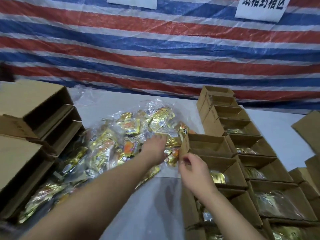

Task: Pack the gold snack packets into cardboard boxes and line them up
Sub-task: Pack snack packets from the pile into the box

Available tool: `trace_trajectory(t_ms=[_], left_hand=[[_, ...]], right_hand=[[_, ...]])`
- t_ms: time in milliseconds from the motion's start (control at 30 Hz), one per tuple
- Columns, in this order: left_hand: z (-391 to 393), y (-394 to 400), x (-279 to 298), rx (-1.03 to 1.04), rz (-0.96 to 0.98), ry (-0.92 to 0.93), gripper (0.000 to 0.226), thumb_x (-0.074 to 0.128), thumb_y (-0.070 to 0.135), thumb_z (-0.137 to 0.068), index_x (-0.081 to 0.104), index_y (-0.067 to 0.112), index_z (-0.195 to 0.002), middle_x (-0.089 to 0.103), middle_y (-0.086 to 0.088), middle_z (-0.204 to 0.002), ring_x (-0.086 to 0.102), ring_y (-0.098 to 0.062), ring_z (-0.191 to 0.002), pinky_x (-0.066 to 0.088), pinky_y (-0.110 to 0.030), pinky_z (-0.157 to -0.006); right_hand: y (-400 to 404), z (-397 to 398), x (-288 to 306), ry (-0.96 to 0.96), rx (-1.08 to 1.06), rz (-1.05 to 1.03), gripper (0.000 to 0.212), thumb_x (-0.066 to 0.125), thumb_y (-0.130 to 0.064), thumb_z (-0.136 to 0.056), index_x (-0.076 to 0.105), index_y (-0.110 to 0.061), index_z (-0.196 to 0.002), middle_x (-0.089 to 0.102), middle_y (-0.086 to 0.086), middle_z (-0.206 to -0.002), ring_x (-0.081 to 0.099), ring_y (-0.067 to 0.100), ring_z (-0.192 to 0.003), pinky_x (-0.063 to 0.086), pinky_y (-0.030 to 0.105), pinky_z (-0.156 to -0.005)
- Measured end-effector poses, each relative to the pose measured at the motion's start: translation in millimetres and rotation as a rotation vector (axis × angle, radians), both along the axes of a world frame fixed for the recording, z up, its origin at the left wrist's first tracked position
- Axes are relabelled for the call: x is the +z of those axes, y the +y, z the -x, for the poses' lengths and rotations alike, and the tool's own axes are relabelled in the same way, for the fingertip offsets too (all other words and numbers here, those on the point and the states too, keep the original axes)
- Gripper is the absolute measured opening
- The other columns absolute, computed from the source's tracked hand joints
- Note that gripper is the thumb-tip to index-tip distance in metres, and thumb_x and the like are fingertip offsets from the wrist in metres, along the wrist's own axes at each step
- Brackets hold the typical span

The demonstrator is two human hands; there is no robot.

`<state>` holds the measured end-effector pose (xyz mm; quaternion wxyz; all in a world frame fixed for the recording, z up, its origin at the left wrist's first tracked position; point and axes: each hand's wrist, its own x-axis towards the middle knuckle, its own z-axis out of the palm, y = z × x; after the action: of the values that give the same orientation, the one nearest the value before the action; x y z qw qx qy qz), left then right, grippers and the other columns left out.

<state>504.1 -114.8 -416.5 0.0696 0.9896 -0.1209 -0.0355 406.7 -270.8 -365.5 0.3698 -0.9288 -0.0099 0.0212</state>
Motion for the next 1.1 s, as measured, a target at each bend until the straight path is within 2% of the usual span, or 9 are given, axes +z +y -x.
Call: trace_trajectory(t_ms=[200, 400, 533, 700, 800, 867, 933, 1000, 1100], left_hand=[[-91, -42, -54, -0.051, -0.120, 0.046, 0.107, 0.075, 0.052, -0.075, 0.010, 0.017, -0.153, 0.032, -0.013, -0.152, 0.032, -0.032, -0.140, 0.032, -0.050, -0.113], [-81, -39, -90, 0.078, -0.058, 0.077, 0.083, 0.077, 0.048, -0.073, 0.035, 0.017, -0.138, 0.047, -0.009, -0.138, 0.044, -0.028, -0.127, 0.040, -0.049, -0.105], [-62, -10, -40, 0.146, 0.077, 0.121, 0.064, 0.073, 0.052, -0.077, 0.045, 0.018, -0.123, 0.058, -0.003, -0.109, 0.051, -0.017, -0.089, 0.048, -0.032, -0.076], [8, 23, 60, 0.260, 0.451, 0.098, 0.060, 0.062, 0.054, -0.082, 0.046, 0.019, -0.128, 0.062, -0.002, -0.116, 0.059, -0.012, -0.079, 0.046, -0.024, -0.060], [73, 23, 117, 0.235, 0.615, 0.041, 0.074, 0.052, 0.075, -0.070, 0.047, 0.032, -0.130, 0.056, 0.013, -0.111, 0.054, 0.000, -0.077, 0.039, -0.017, -0.059], [114, 16, 146, 0.235, 0.716, 0.046, 0.072, 0.045, 0.081, -0.067, 0.052, 0.036, -0.123, 0.057, 0.020, -0.108, 0.057, 0.002, -0.080, 0.038, -0.011, -0.057], [152, 5, 167, 0.203, 0.791, 0.014, 0.058, 0.037, 0.076, -0.075, 0.060, 0.031, -0.103, 0.069, 0.011, -0.089, 0.065, -0.007, -0.071, 0.049, -0.024, -0.053], [183, -2, 176, 0.150, 0.732, -0.110, 0.057, 0.023, 0.070, -0.086, 0.058, 0.026, -0.084, 0.064, 0.007, -0.075, 0.060, -0.010, -0.068, 0.051, -0.034, -0.062], [215, -1, 175, 0.107, 0.811, -0.027, 0.049, 0.022, 0.059, -0.095, 0.056, 0.029, -0.077, 0.064, 0.005, -0.073, 0.060, -0.005, -0.069, 0.050, -0.032, -0.067]], right_hand=[[-27, -12, -12, -0.042, -0.048, -0.121, 0.013, 0.057, -0.020, -0.093, 0.061, -0.033, -0.092, 0.060, -0.014, -0.096, 0.058, -0.002, -0.090, 0.047, 0.016, -0.076], [-50, -14, -10, 0.045, -0.183, -0.180, 0.010, 0.057, -0.026, -0.094, 0.063, -0.034, -0.092, 0.066, -0.011, -0.090, 0.062, 0.000, -0.080, 0.041, 0.011, -0.060], [-46, -6, 7, 0.080, -0.229, -0.224, 0.014, 0.058, -0.024, -0.094, 0.063, -0.034, -0.086, 0.066, -0.014, -0.084, 0.060, -0.003, -0.074, 0.039, 0.006, -0.053], [-10, 12, 37, 0.190, -0.237, -0.484, 0.004, 0.065, -0.034, -0.093, 0.065, -0.030, -0.094, 0.068, -0.012, -0.098, 0.063, 0.007, -0.095, 0.047, 0.010, -0.072], [22, 30, 65, 0.345, -0.201, -0.953, 0.063, 0.063, -0.057, -0.075, 0.053, -0.029, -0.130, 0.057, -0.006, -0.132, 0.054, 0.017, -0.124, 0.044, 0.041, -0.105], [40, 47, 86, 0.418, -0.165, -1.183, 0.074, 0.059, -0.059, -0.071, 0.051, -0.026, -0.137, 0.060, -0.001, -0.132, 0.060, 0.017, -0.115, 0.053, 0.040, -0.088], [50, 71, 102, 0.464, -0.180, -1.320, 0.072, 0.061, -0.059, -0.071, 0.059, -0.020, -0.132, 0.069, 0.006, -0.121, 0.069, 0.022, -0.103, 0.058, 0.036, -0.072], [53, 98, 108, 0.499, -0.195, -1.366, 0.069, 0.064, -0.062, -0.071, 0.066, -0.018, -0.124, 0.071, 0.011, -0.118, 0.069, 0.028, -0.107, 0.059, 0.040, -0.076], [42, 131, 104, 0.524, -0.235, -1.337, 0.066, 0.063, -0.064, -0.075, 0.070, -0.017, -0.121, 0.070, 0.016, -0.118, 0.068, 0.034, -0.109, 0.057, 0.044, -0.082]])
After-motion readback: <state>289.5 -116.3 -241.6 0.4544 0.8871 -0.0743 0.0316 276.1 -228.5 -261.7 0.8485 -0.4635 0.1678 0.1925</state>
